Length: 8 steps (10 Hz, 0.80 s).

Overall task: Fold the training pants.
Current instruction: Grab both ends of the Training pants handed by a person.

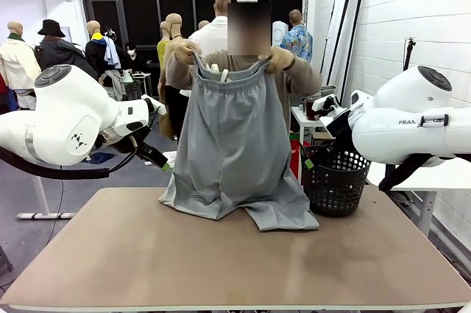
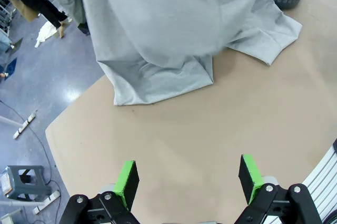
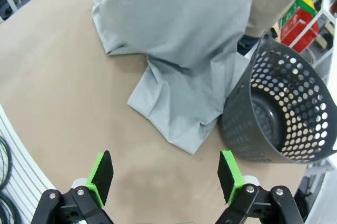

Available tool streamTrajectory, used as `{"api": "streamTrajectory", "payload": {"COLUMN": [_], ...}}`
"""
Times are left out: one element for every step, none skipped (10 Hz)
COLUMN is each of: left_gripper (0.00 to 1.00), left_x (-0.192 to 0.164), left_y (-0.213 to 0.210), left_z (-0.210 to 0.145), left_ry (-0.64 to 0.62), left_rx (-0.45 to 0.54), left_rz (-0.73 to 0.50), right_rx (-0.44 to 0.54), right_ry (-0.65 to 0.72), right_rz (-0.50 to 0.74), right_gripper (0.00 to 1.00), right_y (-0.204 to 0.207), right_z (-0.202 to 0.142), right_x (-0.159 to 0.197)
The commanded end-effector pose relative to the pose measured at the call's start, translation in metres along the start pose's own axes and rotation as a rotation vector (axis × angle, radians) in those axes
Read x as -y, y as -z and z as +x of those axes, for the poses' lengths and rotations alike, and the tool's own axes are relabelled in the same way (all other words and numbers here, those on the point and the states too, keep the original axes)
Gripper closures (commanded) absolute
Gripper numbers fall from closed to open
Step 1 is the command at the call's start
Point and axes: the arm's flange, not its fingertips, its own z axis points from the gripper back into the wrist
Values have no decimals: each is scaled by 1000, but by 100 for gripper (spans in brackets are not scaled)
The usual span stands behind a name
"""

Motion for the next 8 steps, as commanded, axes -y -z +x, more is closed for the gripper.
{"api": "streamTrajectory", "payload": {"left_gripper": [0,0,0,0,0,0,0,0], "left_x": [0,0,0,0,0,0,0,0], "left_y": [-1,-1,-1,-1,-1,-1,-1,-1], "left_z": [0,0,0,0,0,0,0,0], "left_ry": [-1,-1,-1,-1,-1,-1,-1,-1], "left_rx": [1,1,1,1,1,1,1,1], "left_rz": [-3,-3,-3,-3,-3,-3,-3,-3], "right_rx": [0,0,0,0,0,0,0,0], "right_ry": [0,0,0,0,0,0,0,0], "right_rz": [3,3,3,3,3,3,3,3], "right_gripper": [0,0,0,0,0,0,0,0], "right_y": [0,0,0,0,0,0,0,0], "right_z": [0,0,0,0,0,0,0,0], "right_x": [0,0,0,0,0,0,0,0]}}
